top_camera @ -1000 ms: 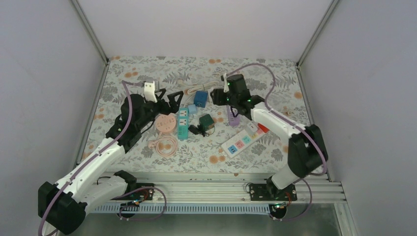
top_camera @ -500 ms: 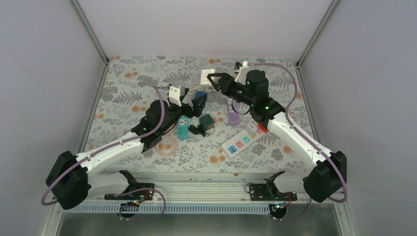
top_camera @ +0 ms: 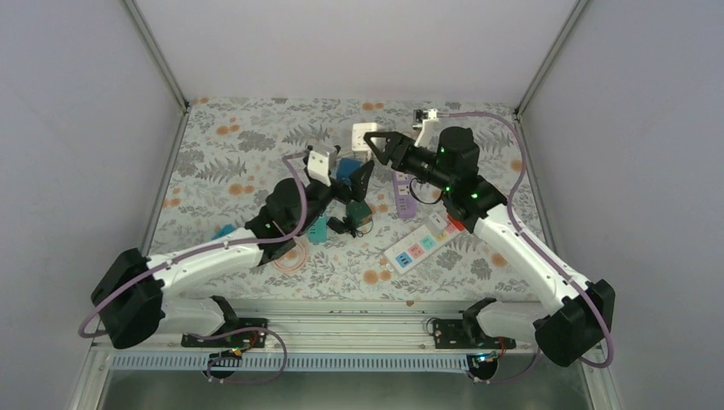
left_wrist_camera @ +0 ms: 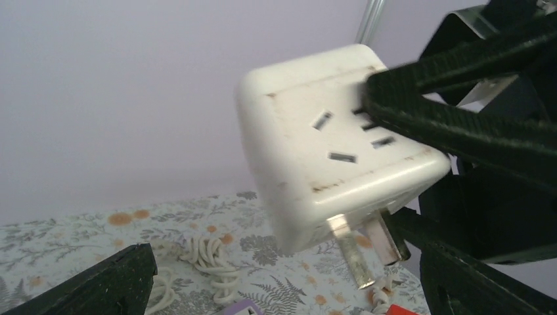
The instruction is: Insert the plug
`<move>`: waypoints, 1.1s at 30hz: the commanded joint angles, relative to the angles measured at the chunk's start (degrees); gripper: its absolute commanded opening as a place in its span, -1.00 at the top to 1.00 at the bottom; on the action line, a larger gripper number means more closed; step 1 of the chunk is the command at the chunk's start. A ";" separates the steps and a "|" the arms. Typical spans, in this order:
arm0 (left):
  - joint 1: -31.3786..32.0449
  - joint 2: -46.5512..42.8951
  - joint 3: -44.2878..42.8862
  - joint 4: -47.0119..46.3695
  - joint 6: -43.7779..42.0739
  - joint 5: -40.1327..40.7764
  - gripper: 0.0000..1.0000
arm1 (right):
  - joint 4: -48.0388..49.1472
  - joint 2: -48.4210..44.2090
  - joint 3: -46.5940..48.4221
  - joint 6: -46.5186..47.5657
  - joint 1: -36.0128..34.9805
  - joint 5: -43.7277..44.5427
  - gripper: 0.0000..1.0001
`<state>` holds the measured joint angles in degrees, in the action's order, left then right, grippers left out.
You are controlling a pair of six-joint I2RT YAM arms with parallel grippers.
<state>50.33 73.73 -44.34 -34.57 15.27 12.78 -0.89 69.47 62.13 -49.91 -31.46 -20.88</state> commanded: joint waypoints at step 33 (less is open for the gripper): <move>-14.62 4.16 -33.89 58.10 11.55 -49.96 -0.80 | 4.78 -6.44 -7.80 67.22 -1.09 -11.72 0.11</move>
<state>36.36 78.06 -79.11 25.26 24.27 -29.76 0.49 64.95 55.24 14.83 -31.94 -31.03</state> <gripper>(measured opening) 0.930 0.624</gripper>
